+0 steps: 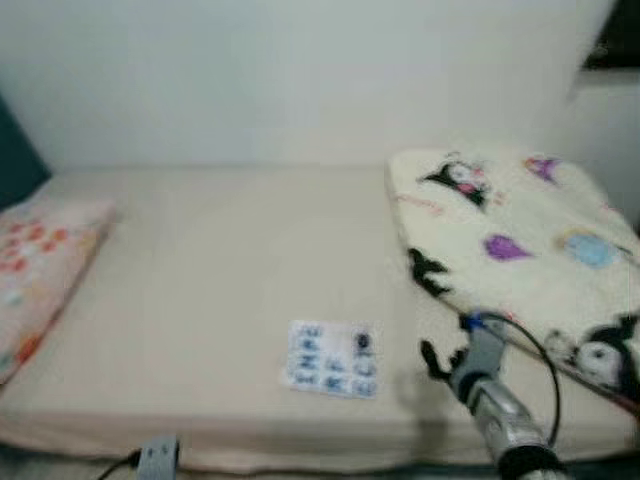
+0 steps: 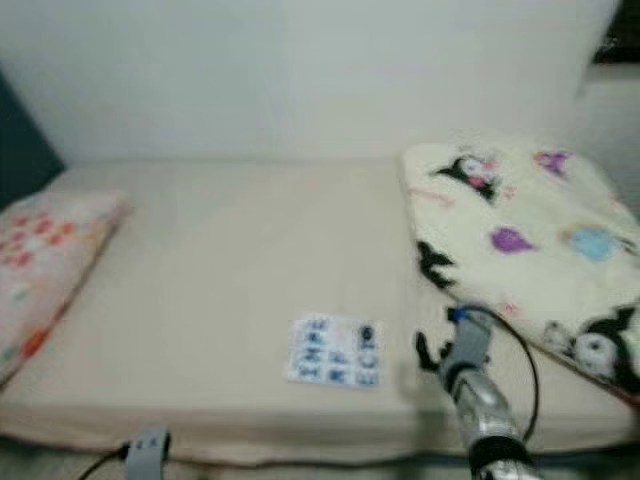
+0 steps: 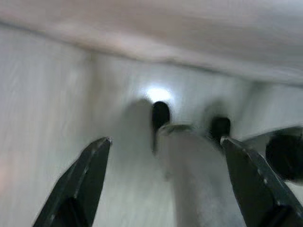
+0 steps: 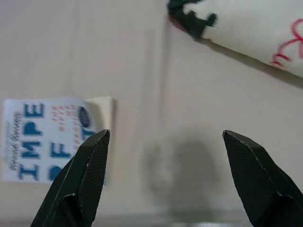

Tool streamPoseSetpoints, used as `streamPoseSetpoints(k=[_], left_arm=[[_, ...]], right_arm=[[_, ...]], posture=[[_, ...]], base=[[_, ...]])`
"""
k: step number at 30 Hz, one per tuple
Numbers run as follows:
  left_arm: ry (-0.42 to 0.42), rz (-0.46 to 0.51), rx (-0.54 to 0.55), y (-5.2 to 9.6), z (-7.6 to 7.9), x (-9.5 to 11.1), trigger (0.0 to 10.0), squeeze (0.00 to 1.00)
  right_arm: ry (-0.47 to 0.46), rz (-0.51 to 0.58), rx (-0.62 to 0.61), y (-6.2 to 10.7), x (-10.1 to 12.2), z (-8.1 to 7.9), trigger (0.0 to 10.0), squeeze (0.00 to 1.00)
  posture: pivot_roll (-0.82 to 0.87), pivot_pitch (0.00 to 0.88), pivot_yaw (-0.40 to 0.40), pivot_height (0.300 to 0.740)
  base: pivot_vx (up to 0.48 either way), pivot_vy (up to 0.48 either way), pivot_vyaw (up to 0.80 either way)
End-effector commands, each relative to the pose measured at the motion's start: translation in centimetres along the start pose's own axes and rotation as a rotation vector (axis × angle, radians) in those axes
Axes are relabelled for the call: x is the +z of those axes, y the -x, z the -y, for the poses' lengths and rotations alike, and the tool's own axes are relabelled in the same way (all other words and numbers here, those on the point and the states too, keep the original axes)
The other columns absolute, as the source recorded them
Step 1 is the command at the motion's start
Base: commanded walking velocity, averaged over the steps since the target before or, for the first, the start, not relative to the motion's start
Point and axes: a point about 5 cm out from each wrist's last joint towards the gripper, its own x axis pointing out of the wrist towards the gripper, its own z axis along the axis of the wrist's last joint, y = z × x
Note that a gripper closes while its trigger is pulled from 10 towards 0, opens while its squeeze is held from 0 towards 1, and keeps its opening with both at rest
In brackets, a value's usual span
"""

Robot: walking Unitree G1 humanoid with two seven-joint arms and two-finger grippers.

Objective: Clean up the room

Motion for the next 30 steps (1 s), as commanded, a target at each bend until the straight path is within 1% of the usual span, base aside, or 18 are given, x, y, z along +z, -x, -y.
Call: streamPoseSetpoints(k=[1,3,7,8,9,11,12,14,15,16,19,20,21,22,23,25,27,30], left_arm=[[0.024,-0.013,0.022,0.2,-0.6,-0.5,10.0,0.00],[0.037,-0.010,0.023,0.2,-0.7,-0.4,10.0,0.00],[0.022,-0.010,0.052,0.2,-0.9,-0.4,10.0,0.00],[0.011,-0.004,0.066,0.2,-1.0,-0.2,10.0,0.00],[0.011,-0.004,0.066,0.2,-1.0,-0.2,10.0,0.00],[0.033,0.048,0.098,0.1,-1.4,1.0,10.0,0.00],[0.033,0.048,0.098,0.1,-1.4,1.0,10.0,0.00],[0.069,0.125,0.133,0.0,-1.8,2.9,10.0,0.00],[0.069,0.125,0.133,0.0,-1.8,2.9,10.0,0.00],[0.110,0.206,0.158,0.0,-2.3,4.9,10.0,0.00],[0.121,0.228,0.163,0.0,-2.4,5.4,10.0,0.00],[0.130,0.266,0.170,0.1,-2.6,6.6,10.0,0.00],[0.130,0.266,0.170,0.1,-2.6,6.6,10.0,0.00],[0.136,0.304,0.177,0.1,-2.8,7.7,10.0,0.00],[0.136,0.304,0.177,0.1,-2.8,7.7,10.0,0.00],[0.146,0.369,0.173,0.2,-2.8,9.8,10.0,0.00],[0.160,0.415,0.143,0.3,-2.4,11.0,10.0,0.00],[0.164,0.431,0.128,0.2,-2.1,11.4,10.0,0.00]], right_arm=[[-0.001,-0.039,0.033,0.0,-0.8,-0.6,10.0,0.00],[-0.006,-0.039,0.039,0.0,-0.9,-0.7,10.0,0.00],[-0.029,-0.056,0.134,0.0,-1.1,-1.9,10.0,0.00],[-0.040,-0.052,0.198,0.0,-1.0,-2.7,10.0,0.00],[-0.040,-0.052,0.198,0.0,-1.0,-2.7,10.0,0.00],[-0.038,-0.046,0.314,0.1,-0.9,-4.1,10.0,0.00],[-0.038,-0.046,0.314,0.1,-0.9,-4.1,10.0,0.00],[-0.021,-0.056,0.400,0.4,-1.1,-5.1,10.0,0.00],[-0.021,-0.056,0.400,0.4,-1.1,-5.1,10.0,0.00],[0.001,-0.076,0.466,0.6,-1.4,-5.8,10.0,0.00],[0.008,-0.082,0.482,0.7,-1.5,-6.0,10.0,0.00],[0.021,-0.099,0.509,0.8,-1.7,-6.3,10.0,0.00],[0.021,-0.099,0.509,0.8,-1.7,-6.3,10.0,0.00],[0.032,-0.115,0.523,0.9,-2.0,-6.6,10.0,0.00],[0.032,-0.115,0.523,0.9,-2.0,-6.6,10.0,0.00],[0.035,-0.130,0.507,0.9,-2.2,-6.6,10.0,0.00],[0.018,-0.115,0.475,0.7,-2.0,-6.4,10.0,0.00],[0.012,-0.105,0.470,0.7,-1.8,-6.4,10.0,0.00]], posture=[[-0.14,0.089,0.071,0.738],[-0.14,0.089,0.071,0.738],[-0.14,0.088,0.071,0.733],[-0.14,0.089,0.071,0.728],[-0.14,0.089,0.071,0.728],[-0.14,0.088,0.068,0.718],[-0.14,0.088,0.068,0.718],[-0.14,0.089,0.062,0.708],[-0.14,0.089,0.062,0.708],[-0.14,0.089,0.061,0.698],[-0.14,0.089,0.061,0.693],[-0.14,0.089,0.062,0.688],[-0.14,0.089,0.062,0.688],[-0.14,0.090,0.064,0.683],[-0.14,0.090,0.064,0.683],[-0.14,0.090,0.064,0.673],[-0.14,0.089,0.069,0.663],[-0.14,0.089,0.070,0.658]], base=[[0.000,-0.251,0.00],[0.000,-0.251,0.00],[0.000,0.000,0.00],[0.000,0.000,0.00],[0.000,0.000,0.00],[0.000,0.000,0.00],[0.000,0.000,0.00],[0.000,0.000,0.00],[0.000,0.000,0.00],[0.000,0.000,0.00],[0.000,0.000,0.00],[0.000,0.000,0.00],[0.000,0.000,0.00],[0.000,0.000,0.00],[0.000,0.000,0.00],[0.000,0.000,0.00],[0.000,0.000,0.00],[0.000,0.000,0.00]])
